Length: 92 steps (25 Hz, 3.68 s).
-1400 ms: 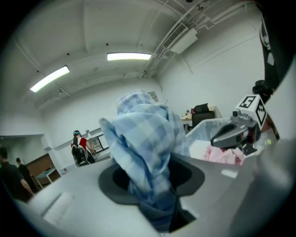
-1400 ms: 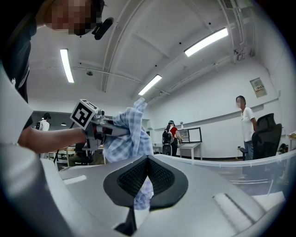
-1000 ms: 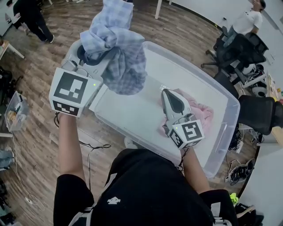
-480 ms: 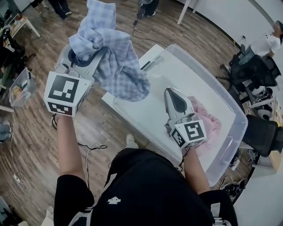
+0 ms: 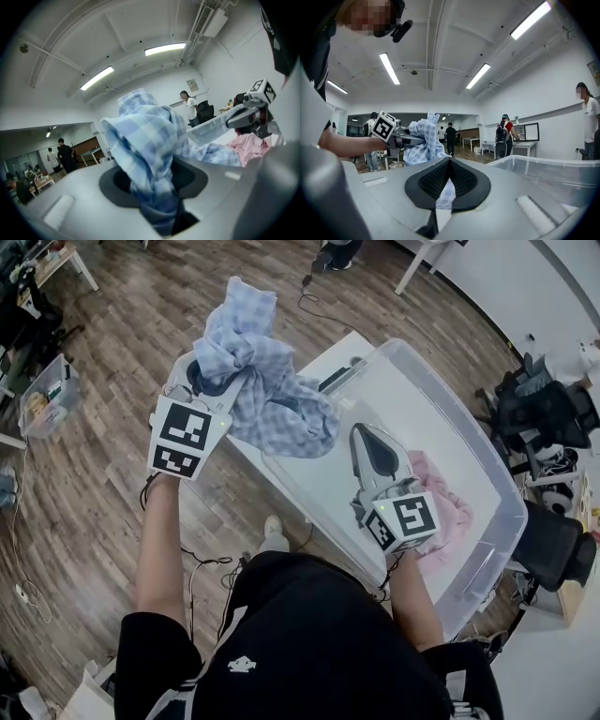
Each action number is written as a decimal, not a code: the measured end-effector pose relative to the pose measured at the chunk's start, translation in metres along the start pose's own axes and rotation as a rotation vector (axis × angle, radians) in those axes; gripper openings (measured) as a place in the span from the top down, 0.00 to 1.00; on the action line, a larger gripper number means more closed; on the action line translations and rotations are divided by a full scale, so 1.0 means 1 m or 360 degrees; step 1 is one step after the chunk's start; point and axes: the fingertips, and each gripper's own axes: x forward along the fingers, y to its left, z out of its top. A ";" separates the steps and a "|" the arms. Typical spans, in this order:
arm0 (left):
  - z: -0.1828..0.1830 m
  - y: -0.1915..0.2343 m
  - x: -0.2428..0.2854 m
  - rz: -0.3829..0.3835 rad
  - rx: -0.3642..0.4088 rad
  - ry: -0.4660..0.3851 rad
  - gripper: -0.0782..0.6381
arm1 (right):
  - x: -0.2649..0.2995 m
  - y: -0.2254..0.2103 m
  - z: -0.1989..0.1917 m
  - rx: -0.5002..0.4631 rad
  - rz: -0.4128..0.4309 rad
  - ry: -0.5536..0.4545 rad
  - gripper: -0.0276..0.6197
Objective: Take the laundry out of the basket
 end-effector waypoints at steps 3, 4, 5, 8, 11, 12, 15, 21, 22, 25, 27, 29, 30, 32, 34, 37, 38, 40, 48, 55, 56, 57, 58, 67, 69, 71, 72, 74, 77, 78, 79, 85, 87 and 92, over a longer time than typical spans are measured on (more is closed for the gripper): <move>-0.030 -0.009 0.010 -0.0026 -0.0059 0.0065 0.66 | 0.006 0.002 -0.002 0.0001 0.0004 0.0024 0.96; -0.039 -0.013 0.013 -0.0033 -0.0076 0.0084 0.66 | 0.008 0.002 -0.003 0.0000 0.0006 0.0030 0.96; -0.048 -0.016 0.016 -0.0041 -0.0089 0.0102 0.66 | 0.010 0.003 -0.004 -0.0002 0.0007 0.0037 0.96; -0.068 -0.026 0.024 -0.0068 -0.0122 0.0146 0.66 | 0.014 0.003 -0.008 -0.0007 0.0008 0.0058 0.96; -0.085 -0.032 0.031 -0.0088 -0.0139 0.0184 0.66 | 0.020 0.002 -0.012 -0.0005 0.0005 0.0078 0.96; -0.090 -0.034 0.034 -0.0092 -0.0145 0.0199 0.66 | 0.021 0.002 -0.014 -0.0003 0.0004 0.0084 0.96; -0.109 -0.040 0.042 -0.0113 -0.0166 0.0254 0.66 | 0.026 0.002 -0.018 -0.0001 0.0004 0.0104 0.96; -0.152 -0.070 0.067 -0.0231 -0.0239 0.0371 0.65 | 0.027 -0.003 -0.025 -0.0011 -0.0014 0.0146 0.96; -0.160 -0.077 0.071 -0.0257 -0.0255 0.0393 0.65 | 0.027 -0.004 -0.026 -0.0015 -0.0021 0.0152 0.96; -0.182 -0.096 0.079 -0.0336 -0.0304 0.0462 0.63 | 0.024 -0.009 -0.028 -0.0020 -0.0043 0.0163 0.96; -0.193 -0.107 0.083 -0.0380 -0.0297 0.0510 0.61 | 0.023 -0.013 -0.029 -0.0020 -0.0055 0.0173 0.96; -0.202 -0.120 0.088 -0.0446 -0.0272 0.0572 0.57 | 0.022 -0.014 -0.030 -0.0022 -0.0056 0.0184 0.96; -0.206 -0.127 0.089 -0.0499 -0.0266 0.0603 0.53 | 0.021 -0.014 -0.030 -0.0026 -0.0053 0.0191 0.96; -0.211 -0.140 0.090 -0.0610 -0.0251 0.0638 0.37 | 0.020 -0.016 -0.031 -0.0037 -0.0052 0.0201 0.96; -0.210 -0.145 0.089 -0.0652 -0.0223 0.0624 0.24 | 0.019 -0.017 -0.031 -0.0039 -0.0056 0.0200 0.96; -0.203 -0.141 0.084 -0.0636 -0.0213 0.0581 0.16 | 0.019 -0.016 -0.031 -0.0037 -0.0047 0.0193 0.96; -0.200 -0.139 0.082 -0.0626 -0.0212 0.0569 0.16 | 0.019 -0.015 -0.031 -0.0037 -0.0042 0.0192 0.96; -0.192 -0.134 0.078 -0.0607 -0.0229 0.0530 0.17 | 0.019 -0.012 -0.030 -0.0036 -0.0031 0.0185 0.96; -0.121 -0.095 0.051 -0.0380 -0.0292 0.0212 0.33 | 0.011 -0.009 -0.022 -0.0027 -0.0015 0.0153 0.96; -0.051 -0.043 0.023 -0.0038 -0.0318 -0.0083 0.68 | 0.003 -0.013 -0.011 -0.0002 -0.0033 0.0074 0.96; -0.037 -0.041 0.018 -0.0036 -0.0317 -0.0128 0.71 | 0.002 -0.012 -0.009 -0.0002 -0.0033 0.0064 0.96; -0.022 -0.041 0.014 -0.0037 -0.0315 -0.0174 0.74 | 0.001 -0.011 -0.007 -0.0001 -0.0033 0.0055 0.96; -0.007 -0.042 0.009 -0.0037 -0.0310 -0.0221 0.79 | -0.001 -0.011 -0.005 0.0001 -0.0034 0.0044 0.96; 0.087 -0.067 -0.014 -0.0101 -0.0418 -0.0547 0.88 | -0.023 -0.026 0.006 0.0018 -0.0113 -0.0030 0.96; 0.100 -0.077 -0.015 -0.0139 -0.0411 -0.0592 0.88 | -0.030 -0.031 0.007 0.0023 -0.0144 -0.0044 0.96; 0.111 -0.089 -0.013 -0.0180 -0.0398 -0.0615 0.88 | -0.039 -0.038 0.008 0.0031 -0.0183 -0.0056 0.96; 0.115 -0.095 -0.010 -0.0199 -0.0383 -0.0617 0.88 | -0.044 -0.042 0.008 0.0037 -0.0204 -0.0061 0.96; 0.120 -0.111 -0.005 -0.0255 -0.0352 -0.0612 0.88 | -0.054 -0.050 0.008 0.0050 -0.0246 -0.0072 0.96; 0.130 -0.136 0.001 -0.0412 -0.0398 -0.0649 0.88 | -0.068 -0.060 0.007 0.0056 -0.0306 -0.0082 0.96; 0.134 -0.143 0.003 -0.0465 -0.0427 -0.0670 0.88 | -0.073 -0.064 0.007 0.0057 -0.0330 -0.0083 0.96; 0.137 -0.150 0.005 -0.0510 -0.0440 -0.0681 0.88 | -0.079 -0.068 0.007 0.0057 -0.0356 -0.0083 0.96; 0.152 -0.204 0.029 -0.0746 -0.0319 -0.0644 0.88 | -0.128 -0.109 0.002 0.0108 -0.0589 -0.0106 0.96; 0.155 -0.228 0.039 -0.0844 -0.0271 -0.0623 0.88 | -0.148 -0.124 -0.003 0.0128 -0.0680 -0.0095 0.96; 0.166 -0.288 0.059 -0.1109 -0.0157 -0.0560 0.88 | -0.188 -0.153 -0.011 0.0177 -0.0786 -0.0041 0.96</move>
